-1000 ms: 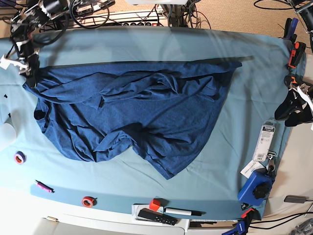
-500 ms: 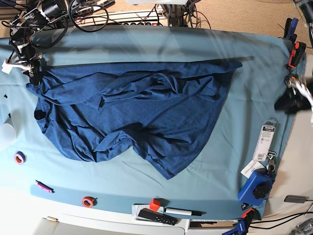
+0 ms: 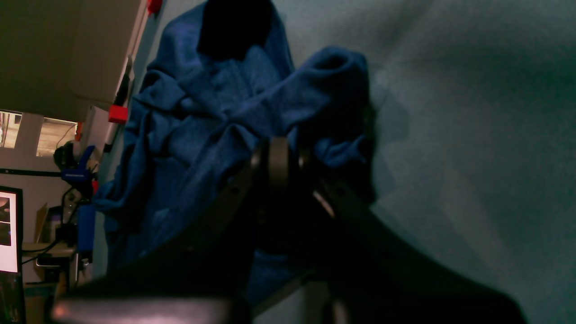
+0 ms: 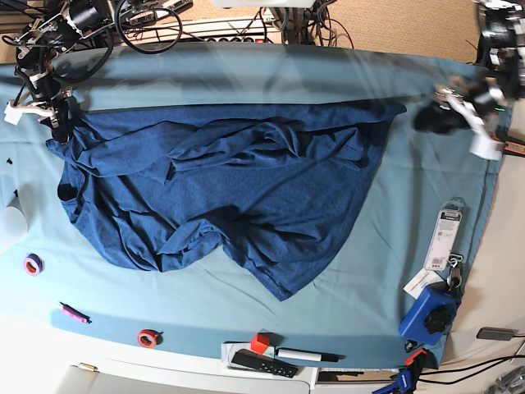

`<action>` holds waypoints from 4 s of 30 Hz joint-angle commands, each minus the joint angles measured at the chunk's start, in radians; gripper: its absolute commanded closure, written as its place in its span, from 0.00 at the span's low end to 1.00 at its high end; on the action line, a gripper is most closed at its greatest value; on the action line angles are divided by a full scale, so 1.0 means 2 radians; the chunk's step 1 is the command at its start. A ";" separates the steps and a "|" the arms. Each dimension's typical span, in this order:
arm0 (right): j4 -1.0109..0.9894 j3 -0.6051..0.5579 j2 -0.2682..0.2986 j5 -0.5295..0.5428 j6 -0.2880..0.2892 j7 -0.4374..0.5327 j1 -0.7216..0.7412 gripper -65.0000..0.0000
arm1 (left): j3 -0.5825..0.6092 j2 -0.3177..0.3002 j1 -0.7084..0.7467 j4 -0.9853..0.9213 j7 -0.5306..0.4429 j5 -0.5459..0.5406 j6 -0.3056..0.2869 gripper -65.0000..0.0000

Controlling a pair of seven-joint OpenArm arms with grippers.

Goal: Layout the t-shirt on the table in an organized manner, then fold the t-shirt properly
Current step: 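Grasp the two corners of the shirt's long edge with both grippers, then pull the held shirt edge apart and outward with both grippers, then open both grippers and release the shirt edge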

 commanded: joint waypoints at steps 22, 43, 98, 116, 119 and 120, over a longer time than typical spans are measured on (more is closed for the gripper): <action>-0.003 -0.003 -0.001 0.005 -0.010 -0.027 0.001 1.00 | 0.076 0.036 -0.038 0.006 -0.035 0.052 0.015 0.40; -0.003 -0.003 -0.001 0.018 -0.002 -0.032 0.001 1.00 | 0.182 0.049 -0.093 -0.046 -0.042 0.096 0.026 0.36; -0.002 -0.001 0.138 0.113 0.025 -0.111 -0.133 1.00 | 0.187 -0.097 -0.034 -0.045 0.025 0.031 -0.049 0.93; -0.002 -0.001 0.148 0.159 0.060 -0.111 -0.133 0.67 | 0.014 -0.139 -0.073 -0.045 0.030 -0.043 -0.069 0.52; -0.002 -0.001 0.148 0.185 0.061 -0.111 -0.133 0.65 | 0.010 -0.139 -0.068 -0.045 0.036 -0.051 -0.069 0.52; -0.001 -0.001 0.148 0.187 0.061 -0.111 -0.134 0.64 | 0.010 -0.139 -0.066 -0.045 0.035 -0.051 -0.070 0.52</action>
